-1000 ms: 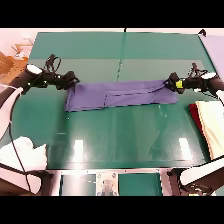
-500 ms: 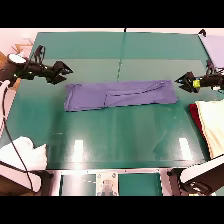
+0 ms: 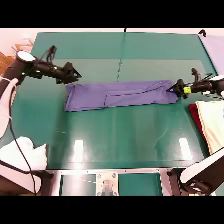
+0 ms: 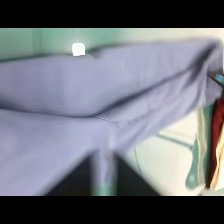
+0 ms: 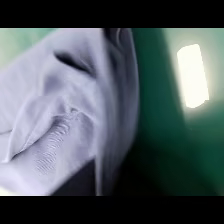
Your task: Fold the shirts.
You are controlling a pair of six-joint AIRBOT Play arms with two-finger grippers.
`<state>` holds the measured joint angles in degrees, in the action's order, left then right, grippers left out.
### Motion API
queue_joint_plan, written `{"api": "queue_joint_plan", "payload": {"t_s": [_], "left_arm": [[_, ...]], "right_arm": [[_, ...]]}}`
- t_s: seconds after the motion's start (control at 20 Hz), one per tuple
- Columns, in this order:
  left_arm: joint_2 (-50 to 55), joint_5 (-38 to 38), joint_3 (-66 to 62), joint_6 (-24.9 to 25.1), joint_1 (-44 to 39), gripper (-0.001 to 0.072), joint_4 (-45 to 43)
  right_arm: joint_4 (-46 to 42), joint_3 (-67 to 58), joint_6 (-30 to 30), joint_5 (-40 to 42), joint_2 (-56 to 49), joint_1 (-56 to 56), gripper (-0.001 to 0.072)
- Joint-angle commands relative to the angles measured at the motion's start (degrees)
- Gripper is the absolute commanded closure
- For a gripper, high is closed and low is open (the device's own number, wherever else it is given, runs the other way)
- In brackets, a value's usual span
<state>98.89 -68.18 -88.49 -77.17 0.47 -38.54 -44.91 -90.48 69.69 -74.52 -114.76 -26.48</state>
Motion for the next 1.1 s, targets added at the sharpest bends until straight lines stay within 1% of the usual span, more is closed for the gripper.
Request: {"api": "queue_joint_plan", "payload": {"t_s": [0.0,0.15,0.25,0.4,0.5,0.55,0.65,0.75,0.8,0.95,1.05], "left_arm": [[0.0,2.75,-0.07,1.64,-5.03,0.0688,0.0],[0.04,9.11,-0.07,1.64,-10.29,0.0688,-0.24],[0.07,15.54,-0.07,1.6,-15.28,0.0688,-1.38],[1.2,26.12,-0.07,1.46,-23.61,0.0688,-3.06],[3.93,31.06,-0.07,-0.04,-28.72,0.0688,-2.97],[5.77,32.96,-0.09,-1.33,-31.08,0.0688,-2.49],[9.33,36.11,-0.09,-2.29,-34.64,0.0688,1.81],[12.46,39.52,-0.09,-1.81,-37.53,0.0688,8.92],[13.53,40.79,-0.09,-1.77,-38.56,0.0688,10.78],[14.8,42.56,-0.15,-1.77,-39.95,0.0688,13.31],[14.64,40.39,-0.22,-0.79,-39.21,0.0688,13.31]], "right_arm": [[1.64,-1.64,-1.4,-1.05,-0.7,1.53,0.0692],[1.9,-5.77,-1.14,-6.58,0.94,1.53,0.0692],[2.67,-7.76,-0.24,-9.51,4.81,1.62,0.0692],[10.56,-8.39,0.59,-13.81,13.9,1.64,0.0692],[15.61,-8.39,2.34,-16.92,19.71,2.14,0.0691],[16.35,-8.39,2.91,-17.86,22.12,2.71,0.0692],[16.41,-8.39,3.23,-18.71,25.79,4.55,0.0691],[16.41,-8.39,3.41,-19.56,27.67,6.78,0.0691],[16.44,-8.39,3.41,-19.96,28.2,8.02,0.0691],[16.39,-8.37,3.41,-20.09,28.57,11.45,0.0691],[16.35,-8.37,3.41,-20.0,28.57,13.18,0.0691]]}}
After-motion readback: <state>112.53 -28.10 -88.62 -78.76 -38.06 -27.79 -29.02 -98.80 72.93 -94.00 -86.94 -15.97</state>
